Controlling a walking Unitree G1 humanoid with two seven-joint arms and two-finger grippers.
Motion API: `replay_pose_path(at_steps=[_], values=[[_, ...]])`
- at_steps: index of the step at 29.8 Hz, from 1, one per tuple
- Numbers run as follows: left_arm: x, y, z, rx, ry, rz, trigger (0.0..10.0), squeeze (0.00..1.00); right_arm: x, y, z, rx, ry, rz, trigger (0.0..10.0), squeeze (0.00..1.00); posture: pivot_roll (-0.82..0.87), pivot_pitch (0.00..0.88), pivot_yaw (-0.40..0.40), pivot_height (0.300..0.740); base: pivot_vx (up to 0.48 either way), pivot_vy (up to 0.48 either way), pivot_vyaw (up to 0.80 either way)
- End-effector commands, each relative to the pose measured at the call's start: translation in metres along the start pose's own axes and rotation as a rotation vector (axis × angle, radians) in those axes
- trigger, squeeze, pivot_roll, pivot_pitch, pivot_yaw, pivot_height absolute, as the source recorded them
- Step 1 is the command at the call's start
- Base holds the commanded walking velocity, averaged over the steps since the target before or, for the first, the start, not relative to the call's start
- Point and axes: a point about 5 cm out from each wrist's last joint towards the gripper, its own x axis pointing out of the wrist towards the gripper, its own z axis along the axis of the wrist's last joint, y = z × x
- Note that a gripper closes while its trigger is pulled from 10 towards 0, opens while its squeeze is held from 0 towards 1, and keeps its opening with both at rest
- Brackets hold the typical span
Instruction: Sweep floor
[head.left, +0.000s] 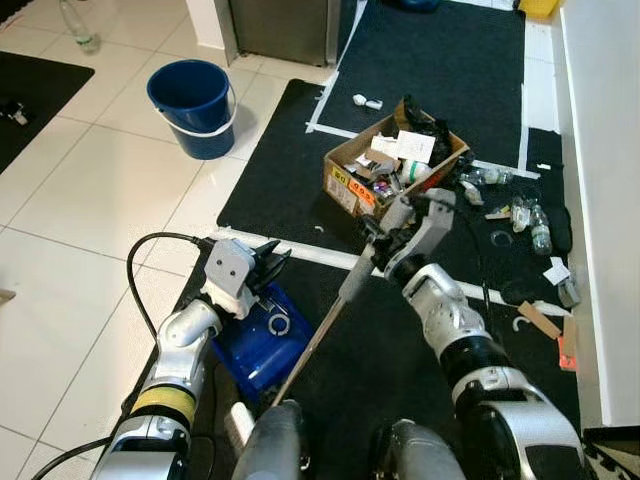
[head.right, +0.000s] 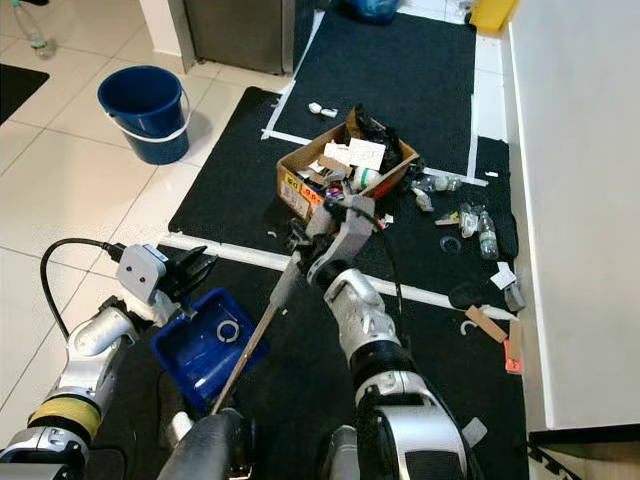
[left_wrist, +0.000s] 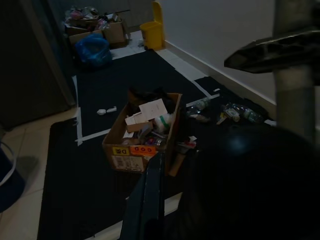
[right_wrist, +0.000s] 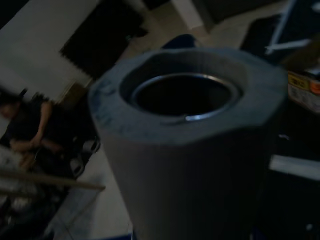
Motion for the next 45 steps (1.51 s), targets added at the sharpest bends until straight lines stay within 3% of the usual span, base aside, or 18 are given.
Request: replay_pose_path(at_steps=[1,4,11,16,18,21,23,28,30,32,39,45], values=[[-0.008,-0.027,-0.033,-0.161,0.146,-0.074,10.0,0.0,0.001,0.001,-0.011,0.055,0.037,-0.03,10.0,0.0,0.12,0.158,-0.068,0.74,0.0,0.0,0.0],[-0.008,-0.027,-0.033,-0.161,0.147,-0.074,10.0,0.0,0.0,-0.002,-0.011,0.052,0.043,-0.048,10.0,0.0,0.12,0.158,-0.068,0.74,0.0,0.0,0.0],[-0.007,-0.026,-0.032,-0.157,0.146,-0.081,10.0,0.0,0.001,-0.004,-0.019,0.207,0.049,-0.144,10.0,0.0,0.12,0.159,-0.067,0.74,0.0,0.0,0.0],[-0.006,-0.028,-0.032,-0.153,0.15,-0.095,10.0,0.0,-0.004,-0.023,-0.009,0.352,-0.1,-0.324,10.0,0.0,0.13,0.162,-0.064,0.74,0.0,0.0,0.0],[-0.006,-0.028,-0.032,-0.153,0.15,-0.097,10.0,0.0,-0.006,-0.026,-0.008,0.384,-0.127,-0.337,10.0,0.0,0.13,0.162,-0.064,0.74,0.0,0.0,0.0],[-0.007,-0.028,-0.033,-0.153,0.154,-0.099,10.0,0.0,-0.009,-0.032,0.002,0.538,-0.244,-0.328,10.0,0.0,0.13,0.162,-0.063,0.74,0.0,0.0,0.0],[-0.007,-0.028,-0.033,-0.15,0.156,-0.101,10.0,0.0,-0.01,-0.033,0.006,0.55,-0.286,-0.312,10.0,0.0,0.13,0.162,-0.06,0.74,0.0,0.0,0.0],[-0.006,-0.029,-0.032,-0.146,0.158,-0.11,10.0,0.0,-0.014,-0.036,0.013,0.459,-0.326,-0.283,10.0,0.0,0.13,0.164,-0.055,0.74,0.0,0.0,0.0],[-0.006,-0.03,-0.032,-0.146,0.159,-0.119,10.0,0.0,-0.013,-0.033,0.005,0.293,-0.239,-0.27,10.0,0.0,0.13,0.166,-0.053,0.74,0.0,0.0,0.0],[-0.005,-0.031,-0.033,-0.145,0.16,-0.126,10.0,0.0,-0.013,-0.032,-0.001,0.206,-0.191,-0.266,10.0,0.0,0.13,0.165,-0.052,0.74,0.0,0.0,0.0],[-0.007,-0.033,-0.034,-0.143,0.165,-0.138,10.0,0.0,-0.016,-0.035,0.005,0.111,-0.22,-0.263,10.0,0.0,0.13,0.16,-0.052,0.74,0.0,0.0,0.0],[-0.007,-0.034,-0.035,-0.141,0.172,-0.152,10.0,0.0,-0.018,-0.04,0.02,0.098,-0.265,-0.278,10.0,0.0,0.13,0.155,-0.05,0.74,0.0,0.0,0.0]])
